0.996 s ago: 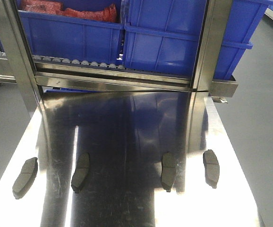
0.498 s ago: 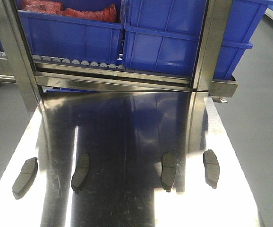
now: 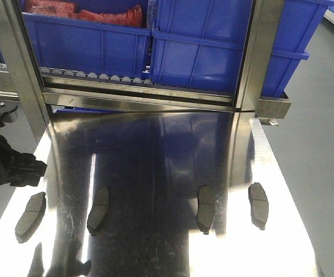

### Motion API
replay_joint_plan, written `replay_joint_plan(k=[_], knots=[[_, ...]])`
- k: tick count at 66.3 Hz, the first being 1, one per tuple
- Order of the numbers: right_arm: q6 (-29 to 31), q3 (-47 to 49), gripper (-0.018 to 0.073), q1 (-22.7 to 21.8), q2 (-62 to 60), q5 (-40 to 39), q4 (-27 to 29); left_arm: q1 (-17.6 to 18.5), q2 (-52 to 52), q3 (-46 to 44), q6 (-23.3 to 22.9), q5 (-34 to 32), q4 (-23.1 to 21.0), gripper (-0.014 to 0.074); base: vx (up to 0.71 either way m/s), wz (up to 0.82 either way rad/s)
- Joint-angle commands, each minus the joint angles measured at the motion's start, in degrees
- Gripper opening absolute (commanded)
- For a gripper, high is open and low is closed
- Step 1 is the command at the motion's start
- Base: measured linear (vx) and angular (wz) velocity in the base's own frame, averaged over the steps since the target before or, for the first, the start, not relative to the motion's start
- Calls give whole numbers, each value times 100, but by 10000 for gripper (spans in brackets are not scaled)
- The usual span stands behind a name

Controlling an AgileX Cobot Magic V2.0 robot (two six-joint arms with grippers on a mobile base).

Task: Move and align brake pads A on conveyor
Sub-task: 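Lower the left gripper onto the nearest-left brake pad and close, then lift the grasped brake pad off the tray with the left gripper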

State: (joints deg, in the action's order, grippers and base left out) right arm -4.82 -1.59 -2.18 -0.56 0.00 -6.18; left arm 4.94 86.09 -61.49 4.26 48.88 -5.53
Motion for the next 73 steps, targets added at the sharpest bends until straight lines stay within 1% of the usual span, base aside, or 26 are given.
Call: replay_joint_plan(k=[1,12,25,32,59,64,67,73], knots=[[46,-68,-12,19,-78,-406,-12,45,122,-243,-214,-176,37,461,0,0],[46,-68,-12,19,-78,-406,-12,51,615,-270,-286,-169,25,461,0,0],[46,-68,-12,19,-78,-406,-12,51,977,-270,-492,-252,45,461,0,0],[46,-68,-12,19,-78,-406,-12,51,1132,-270,-489,-283,40,461,0,0],[46,-68,-12,-3,-77,-406,-12,51,1608,-270,-489,-83,46,457,0,0],[46,-68,-12,-3,-77,-406,-12,51,1639,-270,-489,-72,99,437,0,0],[46,-68,-12,-3,-77,-406,-12,51,1639,-270,-489,-93,144,409,0,0],[46,-68,-12,-3,-77,-406,-12,51,1639,-270,-489,-175,191,309,0,0]])
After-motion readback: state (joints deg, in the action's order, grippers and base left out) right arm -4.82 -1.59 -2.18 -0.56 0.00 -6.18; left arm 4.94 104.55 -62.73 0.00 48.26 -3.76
